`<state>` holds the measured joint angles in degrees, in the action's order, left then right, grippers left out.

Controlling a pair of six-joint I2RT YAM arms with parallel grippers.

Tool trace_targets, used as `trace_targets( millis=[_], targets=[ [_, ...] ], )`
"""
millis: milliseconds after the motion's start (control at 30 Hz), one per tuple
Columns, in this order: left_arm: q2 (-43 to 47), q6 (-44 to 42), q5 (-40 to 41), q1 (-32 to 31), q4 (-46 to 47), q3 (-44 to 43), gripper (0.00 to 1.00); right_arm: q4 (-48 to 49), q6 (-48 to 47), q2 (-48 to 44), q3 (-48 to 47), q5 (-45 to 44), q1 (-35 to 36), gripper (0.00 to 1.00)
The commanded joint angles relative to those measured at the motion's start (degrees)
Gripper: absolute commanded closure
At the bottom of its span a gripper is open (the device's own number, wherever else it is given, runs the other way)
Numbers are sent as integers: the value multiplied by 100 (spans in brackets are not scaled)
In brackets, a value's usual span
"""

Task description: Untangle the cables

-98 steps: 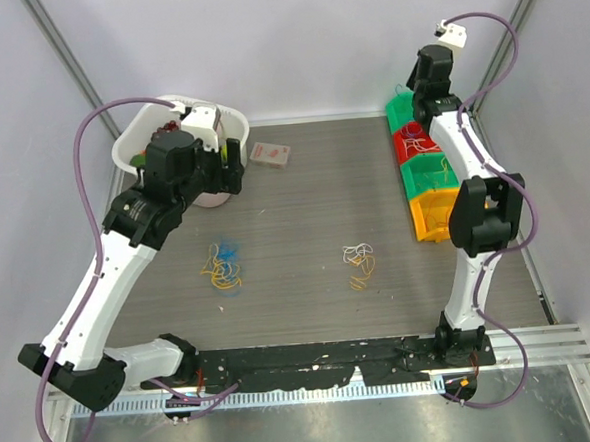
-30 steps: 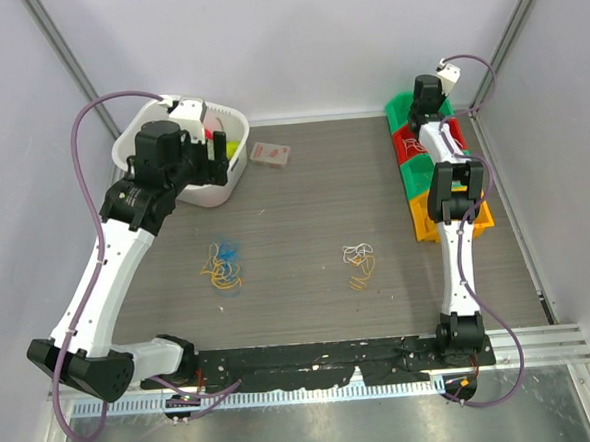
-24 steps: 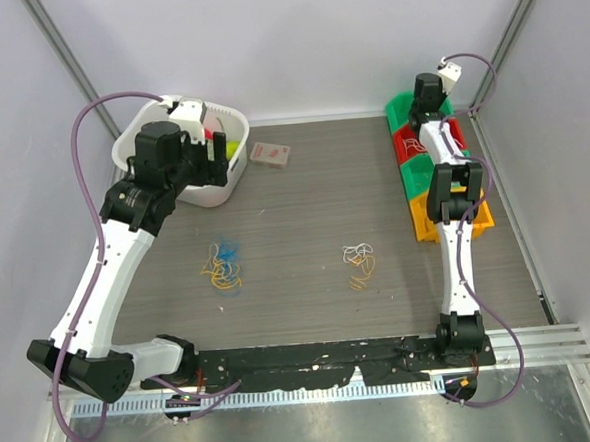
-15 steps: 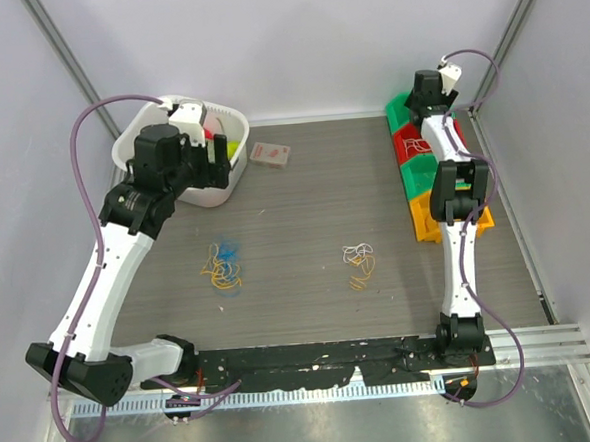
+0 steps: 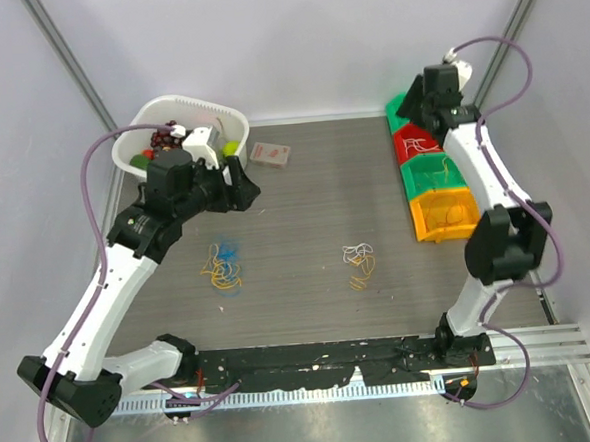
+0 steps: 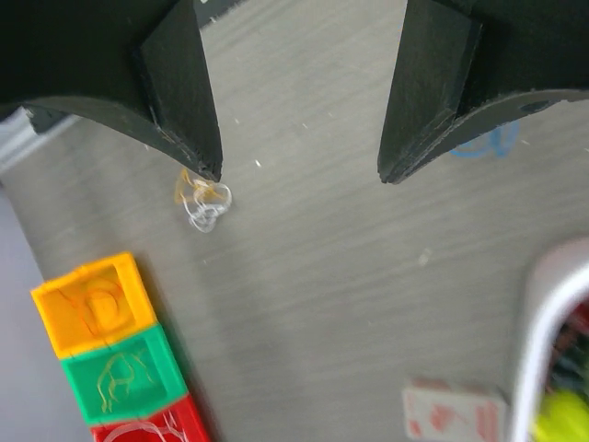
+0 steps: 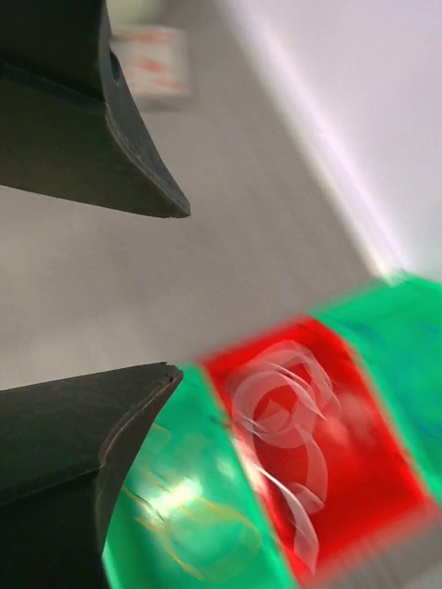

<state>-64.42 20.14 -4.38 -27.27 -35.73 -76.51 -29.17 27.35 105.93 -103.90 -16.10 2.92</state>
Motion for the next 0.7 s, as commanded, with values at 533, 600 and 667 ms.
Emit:
trace_targets(
  millis=[533, 600, 667],
  targets=[
    [-3443, 827, -2655, -1272, 2148, 278, 41, -695, 200, -4150, 6003, 3806, 1642, 38],
    [-3847, 641, -2725, -1351, 2604, 207, 38, -713, 279, -4255, 6126, 3921, 1642, 38],
    [-4252, 605, -2822, -1378, 2973, 84, 35, -774, 271, -4378, 6145, 3913, 1642, 38]
  ],
)
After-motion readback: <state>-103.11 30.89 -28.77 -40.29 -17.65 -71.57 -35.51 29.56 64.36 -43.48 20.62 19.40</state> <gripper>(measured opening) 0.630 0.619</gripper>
